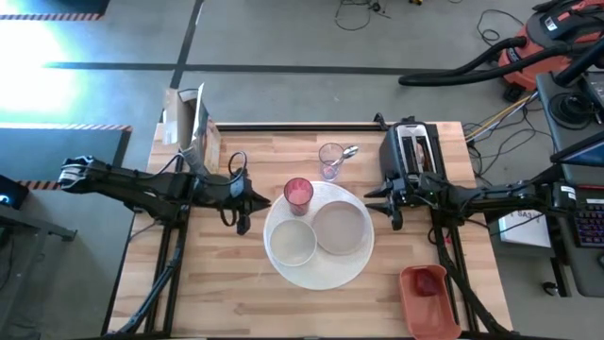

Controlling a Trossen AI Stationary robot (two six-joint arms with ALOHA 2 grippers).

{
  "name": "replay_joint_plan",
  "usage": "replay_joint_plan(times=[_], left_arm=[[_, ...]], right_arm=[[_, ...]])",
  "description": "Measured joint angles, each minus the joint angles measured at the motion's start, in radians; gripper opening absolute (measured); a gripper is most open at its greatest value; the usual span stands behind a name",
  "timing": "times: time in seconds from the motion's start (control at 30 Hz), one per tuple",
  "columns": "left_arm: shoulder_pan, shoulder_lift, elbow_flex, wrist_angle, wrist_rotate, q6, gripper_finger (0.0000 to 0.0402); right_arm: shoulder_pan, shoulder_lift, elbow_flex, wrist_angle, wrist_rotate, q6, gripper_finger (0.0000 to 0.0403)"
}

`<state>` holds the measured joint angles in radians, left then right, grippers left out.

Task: Arrange a breakfast setting
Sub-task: Pour the cereal from the blue cereal box into the white bowl

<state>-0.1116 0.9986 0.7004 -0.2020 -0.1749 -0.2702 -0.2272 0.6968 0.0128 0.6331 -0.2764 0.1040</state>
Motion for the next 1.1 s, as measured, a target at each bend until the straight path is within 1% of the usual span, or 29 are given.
replay_joint_plan(times=[0.07,0.2,0.27,0.4,0.53,0.63,0.7,0.77,0.87,0.93,1.1], left_arm=[[0.0,0.005,-0.001,-0.029,-0.005,-0.061,0.003],[-0.003,0.014,-0.003,-0.147,-0.107,-0.239,0.003],[-0.003,0.03,-0.004,-0.195,-0.135,-0.323,0.003],[-0.003,0.068,0.0,-0.256,-0.136,-0.44,0.003],[-0.003,0.083,0.012,-0.315,-0.122,-0.476,0.003],[-0.003,0.083,0.011,-0.359,-0.116,-0.539,0.0034],[-0.003,0.081,0.011,-0.368,-0.136,-0.596,0.0043],[-0.003,0.079,0.011,-0.385,-0.181,-0.655,0.0059],[-0.003,0.079,0.011,-0.464,-0.225,-0.774,0.0095],[-0.003,0.082,0.011,-0.506,-0.227,-0.848,0.0127],[-0.003,0.083,0.015,-0.593,-0.209,-0.963,0.0215]], right_arm=[[0.0,0.0,0.0,0.0,0.0,0.0,0.0139],[0.0,0.0,0.0,0.0,0.0,0.0,0.0139],[0.0,0.001,0.0,0.0,0.0,0.0,0.0139],[0.0,0.001,0.0,0.0,0.0,0.0,0.0139],[0.0,0.001,0.0,0.0,0.0,0.0,0.0139],[0.0,0.001,-0.001,0.0,0.0,0.0,0.0139],[0.0,0.001,-0.001,0.0,0.0,0.0,0.0139],[0.0,0.001,-0.001,0.0,0.0,0.0,0.0139],[0.0,0.001,-0.001,0.0,0.0,0.0,0.0139],[0.0,0.001,-0.001,0.0,0.0,0.0,0.0139],[0.0,0.001,-0.001,0.0,0.0,0.0,0.0139]])
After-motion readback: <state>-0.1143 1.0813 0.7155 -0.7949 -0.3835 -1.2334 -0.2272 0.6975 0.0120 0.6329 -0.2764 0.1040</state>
